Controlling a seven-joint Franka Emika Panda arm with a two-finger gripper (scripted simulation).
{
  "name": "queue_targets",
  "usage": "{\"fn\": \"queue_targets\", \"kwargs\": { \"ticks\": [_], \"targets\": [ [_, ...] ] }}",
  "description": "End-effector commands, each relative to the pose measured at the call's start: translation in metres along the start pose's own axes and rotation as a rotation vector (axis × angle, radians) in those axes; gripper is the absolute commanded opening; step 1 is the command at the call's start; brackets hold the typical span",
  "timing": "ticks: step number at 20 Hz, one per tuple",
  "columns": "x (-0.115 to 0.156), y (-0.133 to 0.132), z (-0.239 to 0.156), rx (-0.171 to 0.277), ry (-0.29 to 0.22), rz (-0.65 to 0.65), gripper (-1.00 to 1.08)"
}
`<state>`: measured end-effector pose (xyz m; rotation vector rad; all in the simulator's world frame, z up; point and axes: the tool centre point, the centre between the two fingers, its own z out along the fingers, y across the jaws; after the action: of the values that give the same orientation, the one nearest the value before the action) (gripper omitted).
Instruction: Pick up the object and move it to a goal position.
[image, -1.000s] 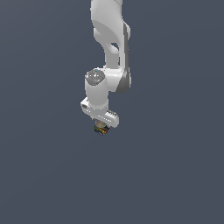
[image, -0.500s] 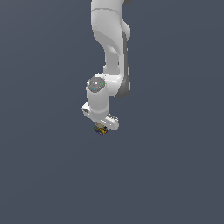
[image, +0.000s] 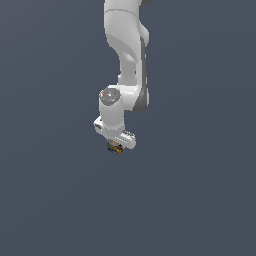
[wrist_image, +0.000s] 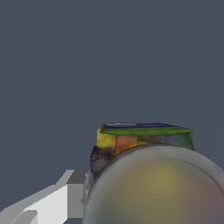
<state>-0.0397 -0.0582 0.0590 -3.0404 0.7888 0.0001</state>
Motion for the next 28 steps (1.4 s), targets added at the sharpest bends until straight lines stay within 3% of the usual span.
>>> {"fn": "queue_targets", "kwargs": {
  "ticks": [1, 13, 28],
  "targets": [
    [0.0, 0.0, 0.0, 0.0, 0.0, 0.0, -1.0],
    [0.009, -0.003, -0.049, 0.0, 0.0, 0.0, -1.0],
    [0.037, -0.012, -0.195, -0.001, 0.001, 0.001, -1.0]
  ]
}}
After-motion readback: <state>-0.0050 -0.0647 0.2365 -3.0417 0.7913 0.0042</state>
